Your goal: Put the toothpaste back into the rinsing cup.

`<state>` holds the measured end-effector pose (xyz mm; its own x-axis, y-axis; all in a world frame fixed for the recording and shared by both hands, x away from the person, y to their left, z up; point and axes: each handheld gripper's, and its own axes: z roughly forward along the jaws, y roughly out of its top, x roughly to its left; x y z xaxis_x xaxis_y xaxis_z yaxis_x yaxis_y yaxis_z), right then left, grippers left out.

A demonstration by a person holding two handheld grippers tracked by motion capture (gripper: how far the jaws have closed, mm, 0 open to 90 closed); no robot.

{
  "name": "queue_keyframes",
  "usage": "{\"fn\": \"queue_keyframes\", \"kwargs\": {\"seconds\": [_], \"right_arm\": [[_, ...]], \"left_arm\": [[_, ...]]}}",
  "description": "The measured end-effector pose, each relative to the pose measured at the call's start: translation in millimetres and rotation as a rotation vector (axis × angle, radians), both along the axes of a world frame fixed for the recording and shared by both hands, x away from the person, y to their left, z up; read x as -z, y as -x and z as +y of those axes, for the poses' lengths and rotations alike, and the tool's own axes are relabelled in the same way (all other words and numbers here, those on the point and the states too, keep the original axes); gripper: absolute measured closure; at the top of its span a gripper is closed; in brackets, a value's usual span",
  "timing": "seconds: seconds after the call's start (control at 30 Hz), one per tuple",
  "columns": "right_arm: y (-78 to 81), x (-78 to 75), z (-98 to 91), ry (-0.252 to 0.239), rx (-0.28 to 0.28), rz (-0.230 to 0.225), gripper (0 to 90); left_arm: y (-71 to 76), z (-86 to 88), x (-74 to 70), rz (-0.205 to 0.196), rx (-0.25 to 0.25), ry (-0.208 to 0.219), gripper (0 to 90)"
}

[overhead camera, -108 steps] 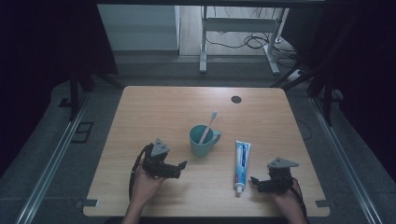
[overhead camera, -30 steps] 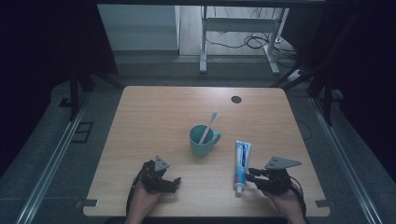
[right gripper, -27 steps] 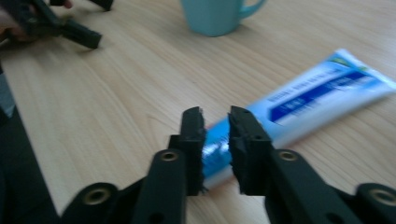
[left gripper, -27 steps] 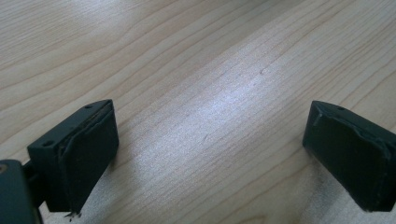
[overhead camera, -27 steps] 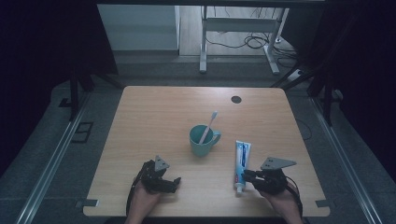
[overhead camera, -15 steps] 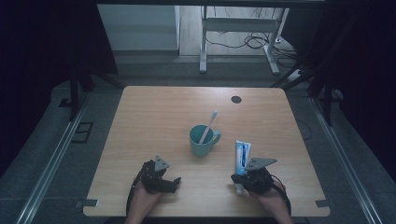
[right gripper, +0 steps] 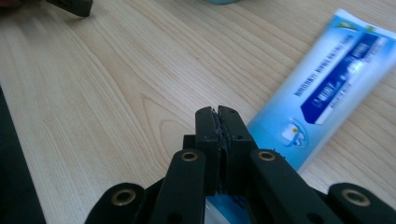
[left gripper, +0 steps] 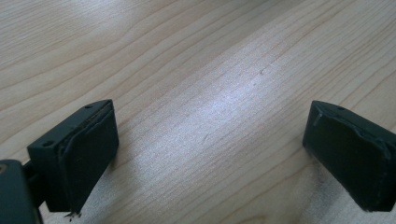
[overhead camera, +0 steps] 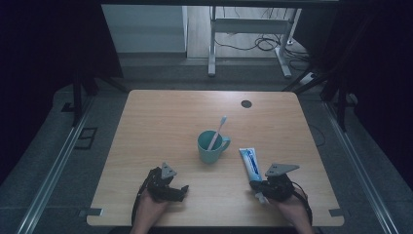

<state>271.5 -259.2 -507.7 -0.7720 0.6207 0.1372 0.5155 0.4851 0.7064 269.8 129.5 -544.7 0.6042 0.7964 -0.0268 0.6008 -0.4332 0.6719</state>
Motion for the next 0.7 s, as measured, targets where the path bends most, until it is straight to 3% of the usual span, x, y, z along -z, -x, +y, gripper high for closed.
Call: {"fn": "queue_keyframes", "kwargs": {"seconds": [0.53, 0.7], "right_arm": [[-9.1, -1.8, -30.8, 0.013, 0.057, -0.018, 84.8], [-8.7, -4.9, -29.6, 0.035, 0.055, -0.004, 81.3]], "left_arm": [[0.0, 0.1, 0.0, 0.000, 0.000, -0.001, 3.6], [0.0, 0.1, 0.0, 0.000, 0.000, -0.001, 3.6]]}}
